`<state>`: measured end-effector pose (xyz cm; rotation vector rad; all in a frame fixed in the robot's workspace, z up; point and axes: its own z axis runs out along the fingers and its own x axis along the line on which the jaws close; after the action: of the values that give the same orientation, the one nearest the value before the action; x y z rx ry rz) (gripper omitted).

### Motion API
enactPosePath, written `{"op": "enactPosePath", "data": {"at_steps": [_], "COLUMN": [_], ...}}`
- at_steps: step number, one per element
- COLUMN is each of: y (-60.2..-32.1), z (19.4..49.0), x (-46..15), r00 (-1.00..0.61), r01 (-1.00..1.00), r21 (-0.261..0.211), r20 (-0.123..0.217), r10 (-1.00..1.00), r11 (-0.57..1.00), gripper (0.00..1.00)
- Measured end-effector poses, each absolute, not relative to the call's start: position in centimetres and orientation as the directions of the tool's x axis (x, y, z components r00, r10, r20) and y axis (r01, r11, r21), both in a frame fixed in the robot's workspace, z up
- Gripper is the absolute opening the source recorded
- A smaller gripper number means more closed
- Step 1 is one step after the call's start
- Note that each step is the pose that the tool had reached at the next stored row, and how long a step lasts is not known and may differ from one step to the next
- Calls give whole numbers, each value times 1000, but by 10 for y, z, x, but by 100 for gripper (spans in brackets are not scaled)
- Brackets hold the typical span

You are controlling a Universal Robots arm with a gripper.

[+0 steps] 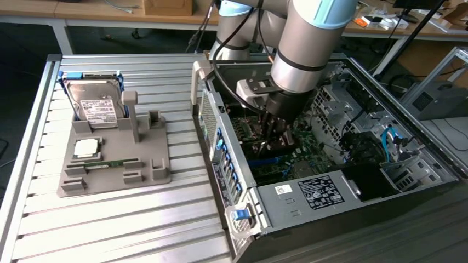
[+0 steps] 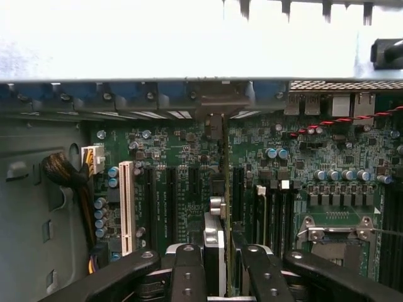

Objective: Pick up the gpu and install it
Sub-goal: 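Insert the gpu into the slot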

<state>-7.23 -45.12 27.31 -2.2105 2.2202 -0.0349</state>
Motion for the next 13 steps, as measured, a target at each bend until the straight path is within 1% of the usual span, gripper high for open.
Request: {"op": "enactPosePath", "data": {"at_steps": [13], "y": [-450], "z": [268], "x": [-76], "r00": [-5], "r01": [-1000], "r21": [-22], "r20": [10], "r10": [-1000], "r11": [4], "gripper": [27]}}
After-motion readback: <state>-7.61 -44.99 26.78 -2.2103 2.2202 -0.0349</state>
